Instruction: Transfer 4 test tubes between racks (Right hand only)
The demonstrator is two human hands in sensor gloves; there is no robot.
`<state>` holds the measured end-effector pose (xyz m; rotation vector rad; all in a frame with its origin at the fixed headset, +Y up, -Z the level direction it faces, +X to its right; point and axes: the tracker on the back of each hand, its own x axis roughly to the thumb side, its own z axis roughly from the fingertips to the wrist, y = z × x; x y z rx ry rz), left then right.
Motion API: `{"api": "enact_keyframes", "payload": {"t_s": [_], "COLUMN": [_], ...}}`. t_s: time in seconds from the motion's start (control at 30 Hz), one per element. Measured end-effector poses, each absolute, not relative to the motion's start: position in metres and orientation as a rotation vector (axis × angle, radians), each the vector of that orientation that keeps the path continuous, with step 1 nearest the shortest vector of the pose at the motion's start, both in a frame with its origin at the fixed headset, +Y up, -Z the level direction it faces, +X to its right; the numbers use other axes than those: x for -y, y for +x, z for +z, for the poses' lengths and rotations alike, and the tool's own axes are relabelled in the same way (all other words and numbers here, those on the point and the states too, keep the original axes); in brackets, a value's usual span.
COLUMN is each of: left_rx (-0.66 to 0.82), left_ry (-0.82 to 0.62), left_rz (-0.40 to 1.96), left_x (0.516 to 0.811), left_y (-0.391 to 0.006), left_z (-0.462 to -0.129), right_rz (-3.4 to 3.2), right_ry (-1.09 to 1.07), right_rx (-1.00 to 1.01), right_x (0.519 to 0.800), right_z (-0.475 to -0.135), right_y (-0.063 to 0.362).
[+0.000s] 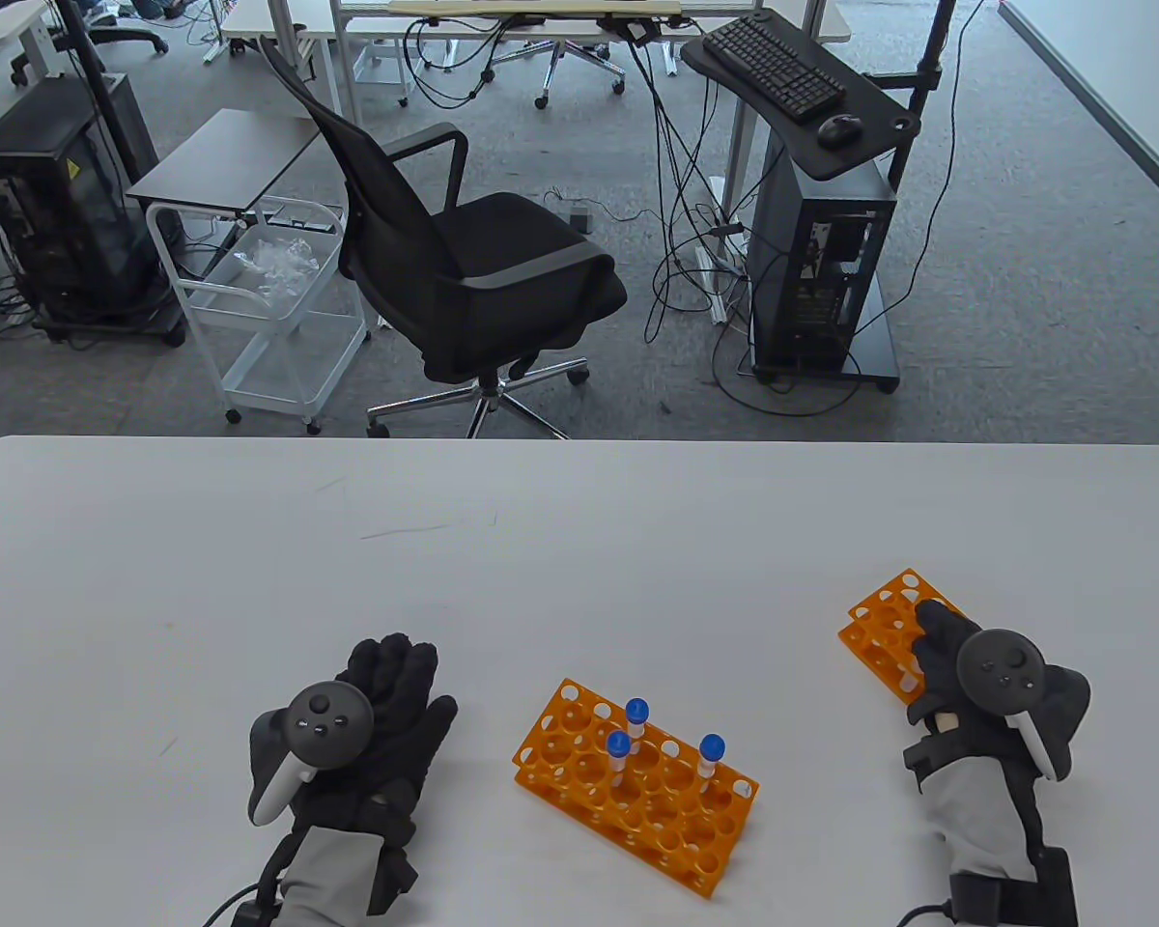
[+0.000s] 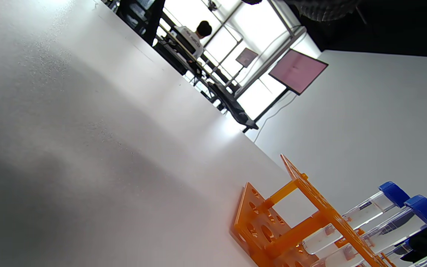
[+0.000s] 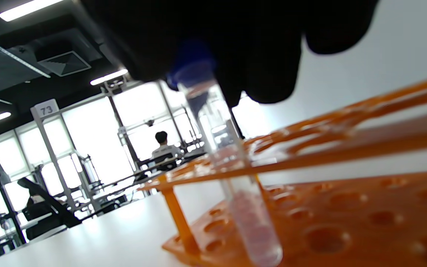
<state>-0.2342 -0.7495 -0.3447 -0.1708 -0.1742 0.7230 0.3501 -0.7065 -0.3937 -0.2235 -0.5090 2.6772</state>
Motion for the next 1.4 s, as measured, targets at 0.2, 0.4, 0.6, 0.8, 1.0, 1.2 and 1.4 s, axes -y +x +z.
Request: {"api": "enact_keyframes", "payload": {"t_s": [0.2, 0.4, 0.6, 0.8, 1.0, 1.2, 1.4], "left_rx": [0.179, 0.180, 0.180, 0.180, 0.188, 0.188, 0.188], "left_ry": [-0.169, -0.165, -0.162, -0.162, -0.156, -0.152, -0.152], "left_rz": [0.723, 0.725, 0.727, 0.727, 0.731, 0.733, 0.734], "left_x": [0.749, 0.749, 0.749, 0.749, 0.750, 0.750, 0.750], "left_y": [-0.234, -0.234, -0.234, -0.234, -0.235, -0.235, -0.235], "left_z": [-0.345, -0.345, -0.345, -0.345, -0.346, -0.346, -0.346], "right_rz": [2.663, 2.635, 2.599, 2.553, 2.543, 2.545, 2.530], "right_ry": [-0.220, -0.189, -0.091, 0.037, 0.196, 0.373, 0.572], "right_rx": [0.490, 0.538, 0.600, 0.595, 0.534, 0.508, 0.474], "right_x": [0.707, 0.693, 0.668, 0.651, 0.640, 0.630, 0.619], "right_z": [-0.393, -0.389, -0.382, -0.376, -0.371, -0.364, -0.351], "right_y": [0.350, 0.346, 0.332, 0.311, 0.287, 0.253, 0.213]}}
